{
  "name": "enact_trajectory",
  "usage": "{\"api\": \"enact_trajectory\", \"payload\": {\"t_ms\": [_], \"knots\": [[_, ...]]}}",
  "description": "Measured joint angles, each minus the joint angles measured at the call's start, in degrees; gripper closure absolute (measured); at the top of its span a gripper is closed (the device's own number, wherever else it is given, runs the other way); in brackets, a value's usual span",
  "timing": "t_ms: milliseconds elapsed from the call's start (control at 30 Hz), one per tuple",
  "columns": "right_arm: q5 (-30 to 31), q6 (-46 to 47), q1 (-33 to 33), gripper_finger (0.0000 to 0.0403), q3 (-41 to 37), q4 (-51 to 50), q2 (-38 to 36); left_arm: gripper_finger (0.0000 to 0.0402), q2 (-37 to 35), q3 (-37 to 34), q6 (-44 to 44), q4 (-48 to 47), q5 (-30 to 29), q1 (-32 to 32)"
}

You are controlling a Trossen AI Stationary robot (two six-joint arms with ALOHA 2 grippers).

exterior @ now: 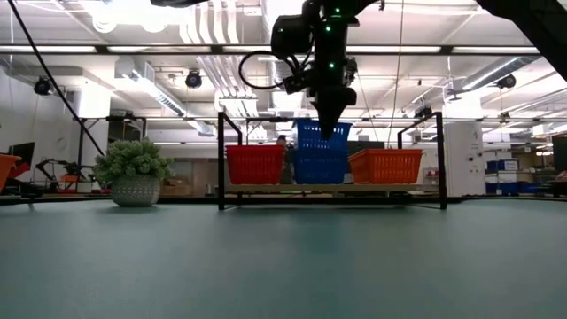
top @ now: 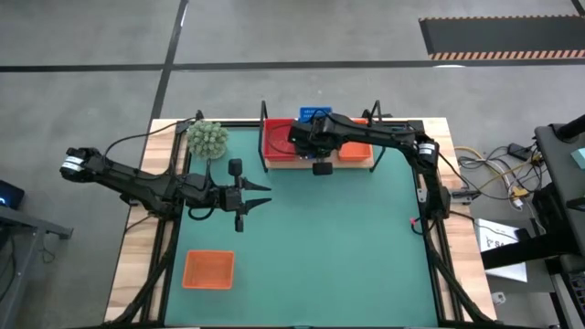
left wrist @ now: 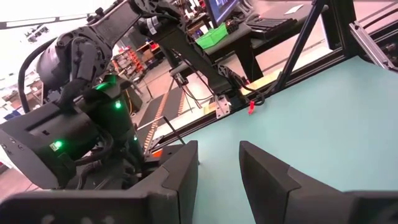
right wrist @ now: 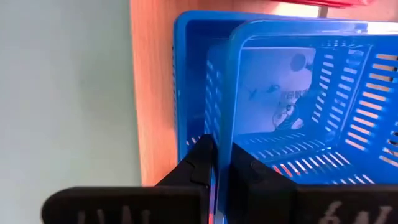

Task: Stack baskets on shelf by color
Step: Stack the blue bin on top of the stacked blue bins on the shelf

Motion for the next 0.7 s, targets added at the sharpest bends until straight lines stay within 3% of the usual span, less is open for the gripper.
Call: {"api": "enact_trajectory", "payload": {"t_ms": [167,533,700], "knots": [[-0.99,-0.41,0.0,0.0387,0.01,0.56,0.0,0.03,0.0,0.0,0.03,-0.01,-0.01,0.0],[-1.9,0.64,-0.12,0.0293,2.13,-0.46,0.0,0.03,0.0,0.0,0.06,0.01,0.0,0.0],[-2.08,0.06,-0.41,0.0281,6.18,-1.48,-0.09,0.03,0.0,0.0,0.06,0.01,0.01,0.0]]}}
